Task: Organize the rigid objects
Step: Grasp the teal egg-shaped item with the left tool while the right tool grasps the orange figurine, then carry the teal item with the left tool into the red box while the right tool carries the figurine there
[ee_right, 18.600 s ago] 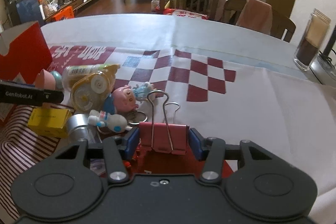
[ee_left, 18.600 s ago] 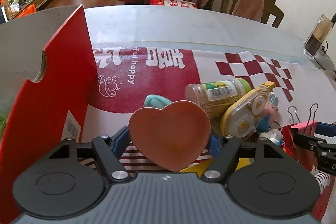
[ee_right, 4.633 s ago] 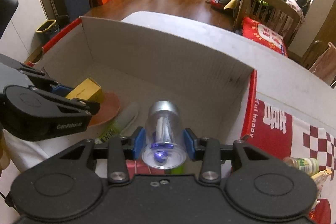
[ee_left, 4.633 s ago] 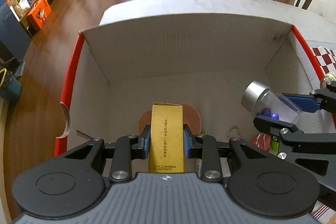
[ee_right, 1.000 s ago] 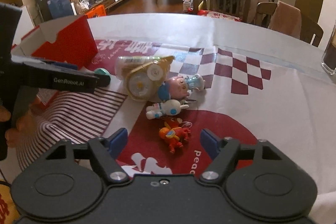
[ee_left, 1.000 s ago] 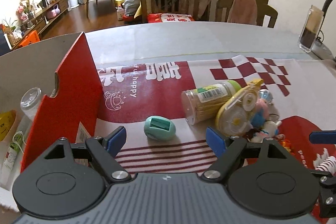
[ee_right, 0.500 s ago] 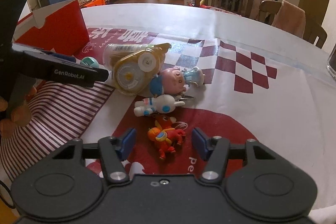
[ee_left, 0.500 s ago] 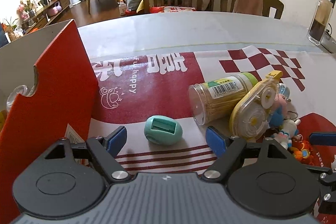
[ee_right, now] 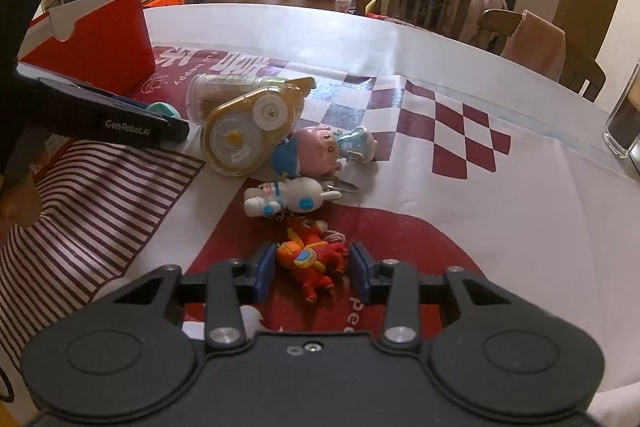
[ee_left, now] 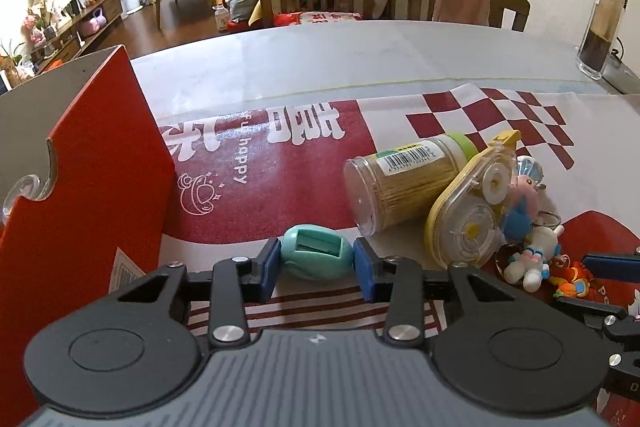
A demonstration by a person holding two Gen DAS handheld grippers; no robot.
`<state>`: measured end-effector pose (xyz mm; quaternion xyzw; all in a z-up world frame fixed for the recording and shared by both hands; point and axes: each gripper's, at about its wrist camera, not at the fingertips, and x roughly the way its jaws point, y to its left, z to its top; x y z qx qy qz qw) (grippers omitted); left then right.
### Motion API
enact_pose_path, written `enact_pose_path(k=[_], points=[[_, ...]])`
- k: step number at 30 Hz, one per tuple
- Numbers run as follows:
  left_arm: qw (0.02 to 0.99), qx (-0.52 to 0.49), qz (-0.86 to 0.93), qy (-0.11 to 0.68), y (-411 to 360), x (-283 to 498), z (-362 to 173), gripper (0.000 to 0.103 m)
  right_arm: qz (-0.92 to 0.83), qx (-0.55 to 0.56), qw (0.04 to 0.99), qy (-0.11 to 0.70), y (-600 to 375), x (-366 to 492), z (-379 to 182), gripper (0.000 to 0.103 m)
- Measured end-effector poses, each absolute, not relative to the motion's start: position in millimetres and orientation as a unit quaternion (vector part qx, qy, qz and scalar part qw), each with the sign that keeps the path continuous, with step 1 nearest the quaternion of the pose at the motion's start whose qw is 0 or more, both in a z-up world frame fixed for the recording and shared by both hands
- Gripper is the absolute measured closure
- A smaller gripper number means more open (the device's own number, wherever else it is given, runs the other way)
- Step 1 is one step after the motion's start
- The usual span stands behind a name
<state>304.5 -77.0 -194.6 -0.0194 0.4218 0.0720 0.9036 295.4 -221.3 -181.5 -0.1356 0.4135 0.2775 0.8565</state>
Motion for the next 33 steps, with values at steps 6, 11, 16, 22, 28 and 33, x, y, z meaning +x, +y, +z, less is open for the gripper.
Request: enact_pose_path(k=[6, 11, 16, 22, 28, 33], points=[[0.905, -0.032, 0.069, 0.418, -78, 297, -185, 0.065, 0.271, -0.115, 0.862, 0.413, -227, 288, -171, 0.064], [0.908, -0.040, 0.060, 0.413, -83, 285, -171, 0.065, 0.268, -0.097, 0.869, 0.404, -235, 274, -154, 0.065], [0.910, -0.053, 0.046, 0.408, -85, 271, -156, 0.065, 0.268, -0.079, 0.878, 0.389, -243, 260, -131, 0.065], [0.913, -0.069, 0.028, 0.402, -85, 251, -132, 0.065, 0.272, -0.060, 0.885, 0.373, -248, 245, -102, 0.065], [0.914, -0.076, 0.018, 0.399, -77, 233, -107, 0.065, 0.283, -0.049, 0.891, 0.352, -238, 232, -72, 0.065], [0.916, -0.079, 0.015, 0.393, -61, 219, -85, 0.065, 0.297, -0.052, 0.893, 0.335, -217, 223, -51, 0.065]])
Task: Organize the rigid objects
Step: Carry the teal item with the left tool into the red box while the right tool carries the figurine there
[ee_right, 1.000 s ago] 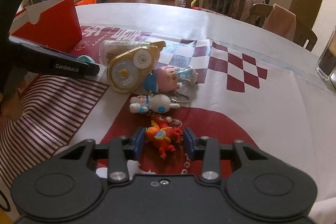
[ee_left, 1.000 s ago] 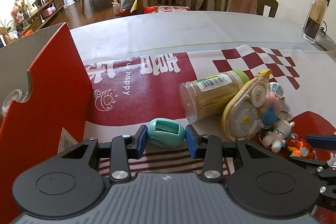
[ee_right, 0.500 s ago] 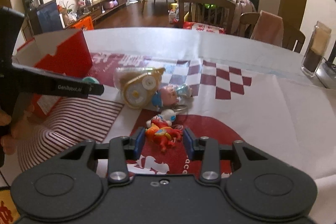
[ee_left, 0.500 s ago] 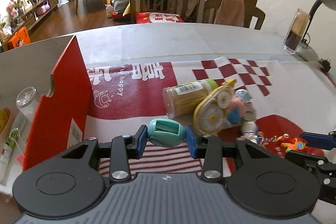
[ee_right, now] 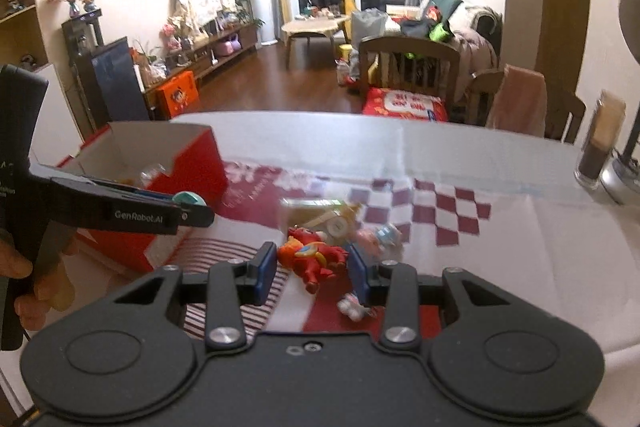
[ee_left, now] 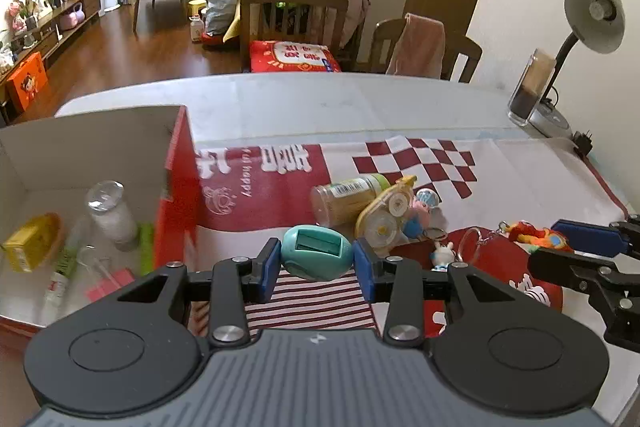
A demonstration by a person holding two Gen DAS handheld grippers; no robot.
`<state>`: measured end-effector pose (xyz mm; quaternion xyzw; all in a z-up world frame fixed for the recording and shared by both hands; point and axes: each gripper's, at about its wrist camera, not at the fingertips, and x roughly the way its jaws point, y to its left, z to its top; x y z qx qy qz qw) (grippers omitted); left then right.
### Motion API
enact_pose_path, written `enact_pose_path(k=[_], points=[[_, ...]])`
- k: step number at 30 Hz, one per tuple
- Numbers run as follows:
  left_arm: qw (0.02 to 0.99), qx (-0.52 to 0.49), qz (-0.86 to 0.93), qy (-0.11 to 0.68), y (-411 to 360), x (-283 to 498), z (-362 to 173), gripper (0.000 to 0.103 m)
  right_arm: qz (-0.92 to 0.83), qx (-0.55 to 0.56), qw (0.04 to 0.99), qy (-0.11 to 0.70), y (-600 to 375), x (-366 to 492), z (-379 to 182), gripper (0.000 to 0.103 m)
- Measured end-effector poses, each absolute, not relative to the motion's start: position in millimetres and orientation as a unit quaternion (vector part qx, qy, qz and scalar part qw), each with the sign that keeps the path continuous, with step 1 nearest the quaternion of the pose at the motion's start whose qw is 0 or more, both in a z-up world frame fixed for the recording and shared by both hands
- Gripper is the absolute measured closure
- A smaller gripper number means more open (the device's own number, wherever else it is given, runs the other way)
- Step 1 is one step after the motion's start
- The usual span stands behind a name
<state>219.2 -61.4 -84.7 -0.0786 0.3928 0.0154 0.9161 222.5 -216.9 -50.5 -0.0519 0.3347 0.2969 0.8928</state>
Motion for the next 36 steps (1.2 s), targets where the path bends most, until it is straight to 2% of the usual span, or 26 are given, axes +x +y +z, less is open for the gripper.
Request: enact_pose_path(k=[15, 36], points=[[0.923, -0.074, 0.009, 0.376, 10, 184, -40, 0.065, 0.328, -0.070, 0.893, 0.300, -128, 201, -14, 0.065], [0.922, -0.043, 0.051, 0.382, 153, 185, -31, 0.065, 0.353, -0.094, 0.876, 0.313, -3, 203, -23, 0.065]])
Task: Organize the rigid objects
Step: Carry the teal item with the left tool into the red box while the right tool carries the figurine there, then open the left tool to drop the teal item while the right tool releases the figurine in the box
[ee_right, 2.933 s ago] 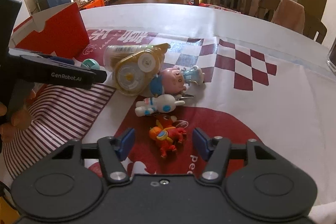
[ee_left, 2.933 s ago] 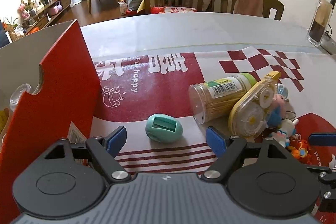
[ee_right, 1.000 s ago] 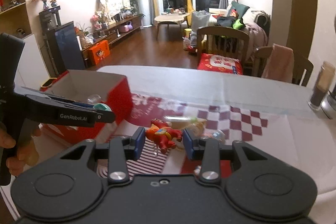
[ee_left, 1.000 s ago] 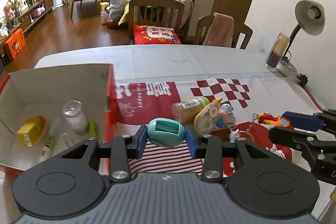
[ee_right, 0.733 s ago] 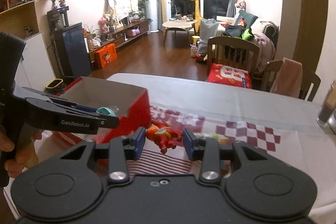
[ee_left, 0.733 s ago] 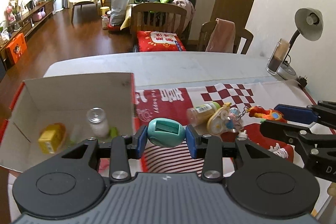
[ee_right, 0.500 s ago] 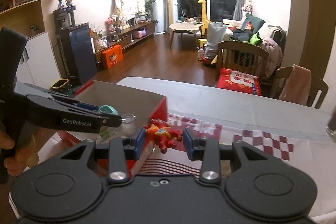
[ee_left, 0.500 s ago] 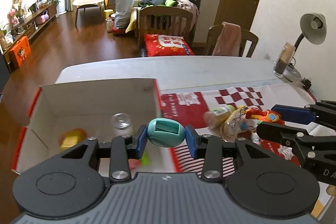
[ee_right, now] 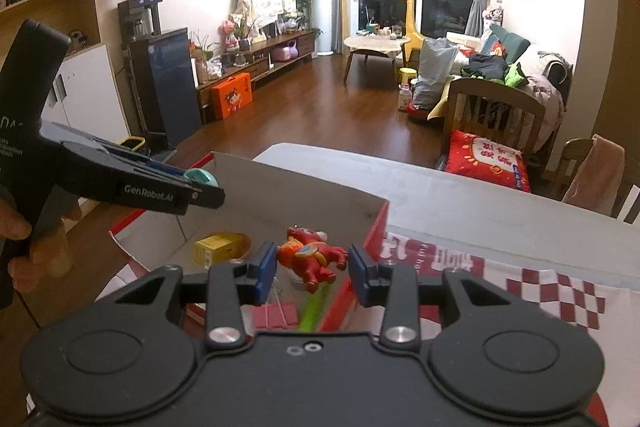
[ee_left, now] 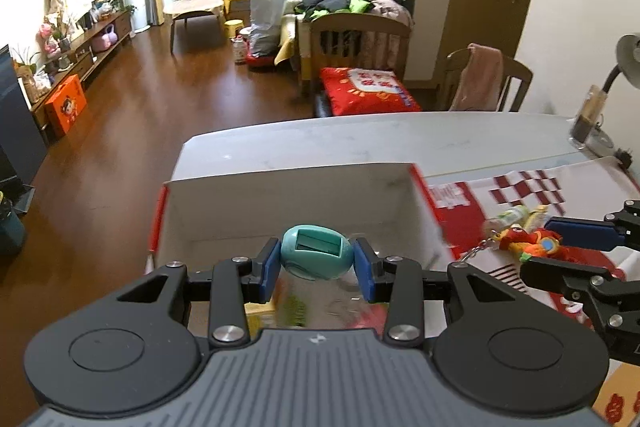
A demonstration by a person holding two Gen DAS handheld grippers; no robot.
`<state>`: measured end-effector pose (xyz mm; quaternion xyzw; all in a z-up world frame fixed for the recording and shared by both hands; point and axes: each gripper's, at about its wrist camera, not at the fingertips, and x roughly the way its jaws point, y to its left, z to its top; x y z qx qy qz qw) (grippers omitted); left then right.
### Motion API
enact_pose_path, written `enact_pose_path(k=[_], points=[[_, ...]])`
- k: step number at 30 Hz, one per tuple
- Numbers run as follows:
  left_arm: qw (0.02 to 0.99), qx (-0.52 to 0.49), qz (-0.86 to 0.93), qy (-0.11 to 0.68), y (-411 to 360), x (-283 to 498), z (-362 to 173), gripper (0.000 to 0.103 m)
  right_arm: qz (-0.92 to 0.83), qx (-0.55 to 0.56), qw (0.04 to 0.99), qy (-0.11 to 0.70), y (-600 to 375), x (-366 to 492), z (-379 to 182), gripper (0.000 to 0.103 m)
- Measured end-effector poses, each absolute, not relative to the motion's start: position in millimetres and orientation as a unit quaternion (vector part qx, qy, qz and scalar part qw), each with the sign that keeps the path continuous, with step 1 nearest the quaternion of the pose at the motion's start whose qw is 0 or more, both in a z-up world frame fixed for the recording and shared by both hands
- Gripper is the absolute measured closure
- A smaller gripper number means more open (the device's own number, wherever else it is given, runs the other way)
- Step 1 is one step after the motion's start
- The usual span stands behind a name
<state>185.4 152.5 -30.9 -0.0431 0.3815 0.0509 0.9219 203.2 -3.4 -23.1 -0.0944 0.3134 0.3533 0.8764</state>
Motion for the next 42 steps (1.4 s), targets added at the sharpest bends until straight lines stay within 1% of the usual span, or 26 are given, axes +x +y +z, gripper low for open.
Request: enact_pose_path(k=[13, 25, 32, 39, 42], points=[[0.899, -0.050, 0.066, 0.431, 215, 226, -80, 0.065, 0.342, -0.138, 0.859, 0.355, 61, 218, -69, 0.065], [0.885, -0.032, 0.065, 0.460, 219, 250, -119, 0.065, 0.328, -0.169, 0.835, 0.408, 83, 229, -111, 0.064], [0.869, -0.033, 0.067, 0.489, 221, 259, -132, 0.064, 0.322, -0.175, 0.834, 0.413, 85, 228, -114, 0.063], [0.863, -0.038, 0.065, 0.499, 223, 260, -135, 0.065, 0.315, -0.178, 0.833, 0.418, 84, 231, -112, 0.062], [0.863, -0.043, 0.065, 0.499, 224, 259, -135, 0.065, 0.315, -0.174, 0.835, 0.416, 85, 232, -109, 0.058]])
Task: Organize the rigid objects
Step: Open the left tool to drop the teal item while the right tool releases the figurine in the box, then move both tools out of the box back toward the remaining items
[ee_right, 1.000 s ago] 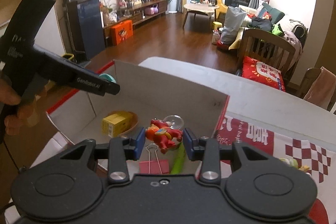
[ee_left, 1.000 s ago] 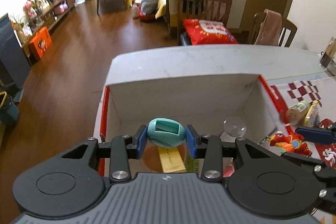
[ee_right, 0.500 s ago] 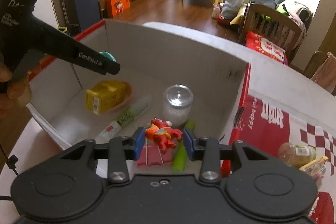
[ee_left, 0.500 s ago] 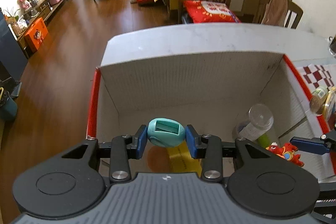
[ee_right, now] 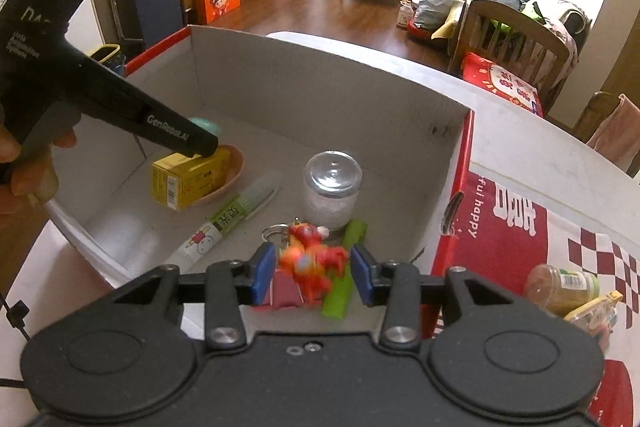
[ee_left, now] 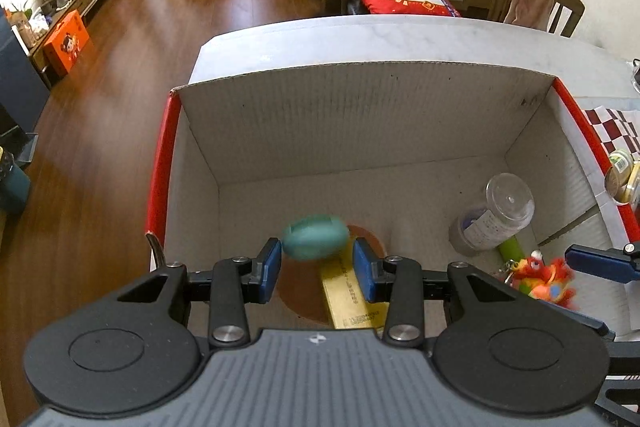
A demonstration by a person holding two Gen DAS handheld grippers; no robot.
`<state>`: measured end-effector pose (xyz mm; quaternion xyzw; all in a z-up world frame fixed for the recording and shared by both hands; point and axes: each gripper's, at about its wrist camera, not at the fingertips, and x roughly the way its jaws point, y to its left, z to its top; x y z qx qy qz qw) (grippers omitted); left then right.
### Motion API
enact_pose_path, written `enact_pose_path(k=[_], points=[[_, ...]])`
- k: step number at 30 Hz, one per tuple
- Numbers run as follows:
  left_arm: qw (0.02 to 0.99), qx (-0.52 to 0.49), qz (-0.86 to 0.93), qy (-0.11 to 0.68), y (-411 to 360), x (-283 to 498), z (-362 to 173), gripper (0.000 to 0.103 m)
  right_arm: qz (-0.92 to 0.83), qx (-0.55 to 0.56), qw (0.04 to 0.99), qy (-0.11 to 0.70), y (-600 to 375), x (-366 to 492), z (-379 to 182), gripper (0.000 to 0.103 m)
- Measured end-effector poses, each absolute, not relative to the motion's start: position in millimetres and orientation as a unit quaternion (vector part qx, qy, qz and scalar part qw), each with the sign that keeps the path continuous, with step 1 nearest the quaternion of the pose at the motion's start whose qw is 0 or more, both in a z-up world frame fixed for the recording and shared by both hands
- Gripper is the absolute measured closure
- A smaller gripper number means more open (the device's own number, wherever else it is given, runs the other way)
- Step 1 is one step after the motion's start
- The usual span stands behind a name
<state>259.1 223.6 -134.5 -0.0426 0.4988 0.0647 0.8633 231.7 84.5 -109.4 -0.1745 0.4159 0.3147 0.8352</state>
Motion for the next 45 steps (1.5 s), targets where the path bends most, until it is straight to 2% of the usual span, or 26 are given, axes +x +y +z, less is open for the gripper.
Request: enact_pose_path(k=[3, 10, 15, 18, 34, 37, 45], points=[[0.864, -0.045, 0.065, 0.498, 222, 256, -133, 0.063, 0.318, -0.169, 0.836, 0.414, 85, 231, -106, 0.057], [0.870, -0.052, 0.062, 0.486, 219, 245, -125, 0.051, 0.324, -0.156, 0.838, 0.411, 77, 228, -98, 0.056], [0.875, -0.053, 0.061, 0.477, 213, 236, -114, 0.051, 0.330, -0.143, 0.840, 0.407, 70, 224, -90, 0.055], [0.879, -0.050, 0.062, 0.471, 210, 231, -106, 0.051, 0.337, -0.134, 0.840, 0.404, 66, 223, -85, 0.048], [0.902, -0.040, 0.047, 0.426, 172, 193, -65, 0.051, 0.375, -0.091, 0.844, 0.373, 29, 201, -49, 0.038], [0.908, -0.038, 0.038, 0.414, 157, 186, -57, 0.039, 0.376, -0.078, 0.847, 0.366, 14, 198, -41, 0.029], [0.923, -0.034, 0.036, 0.380, 117, 176, -38, 0.039, 0.368, -0.064, 0.859, 0.349, -40, 193, -31, 0.018]])
